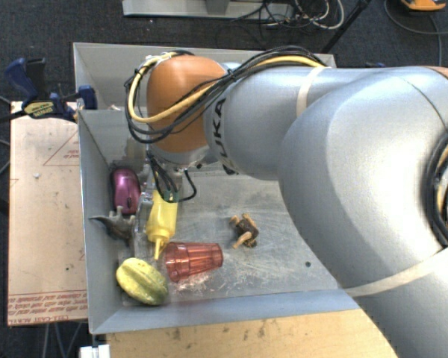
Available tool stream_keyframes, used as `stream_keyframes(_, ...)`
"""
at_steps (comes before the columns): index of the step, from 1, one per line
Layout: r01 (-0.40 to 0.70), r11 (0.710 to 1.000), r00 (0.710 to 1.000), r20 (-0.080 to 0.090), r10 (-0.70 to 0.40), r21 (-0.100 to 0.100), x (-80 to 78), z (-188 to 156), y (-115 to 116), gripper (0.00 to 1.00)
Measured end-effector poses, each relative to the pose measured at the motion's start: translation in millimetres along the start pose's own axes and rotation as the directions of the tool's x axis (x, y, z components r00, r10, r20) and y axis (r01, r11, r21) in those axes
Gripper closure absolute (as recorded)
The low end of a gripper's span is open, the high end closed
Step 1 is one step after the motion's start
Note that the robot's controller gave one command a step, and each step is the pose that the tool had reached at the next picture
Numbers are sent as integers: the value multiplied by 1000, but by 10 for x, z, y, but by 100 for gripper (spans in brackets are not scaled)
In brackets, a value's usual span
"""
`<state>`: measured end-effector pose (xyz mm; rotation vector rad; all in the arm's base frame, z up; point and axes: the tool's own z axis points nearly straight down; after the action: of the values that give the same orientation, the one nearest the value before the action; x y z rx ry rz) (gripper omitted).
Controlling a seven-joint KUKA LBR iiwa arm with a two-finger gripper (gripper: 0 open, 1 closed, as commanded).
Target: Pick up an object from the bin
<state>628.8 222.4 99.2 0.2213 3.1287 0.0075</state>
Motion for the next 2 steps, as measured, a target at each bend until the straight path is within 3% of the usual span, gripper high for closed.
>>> stream_keyframes(1,29,1000,1000,-2,-29,3,-42,126,-25,0)
stream_keyframes(2,193,981,981,-3,-193,25,-46,163,49,0)
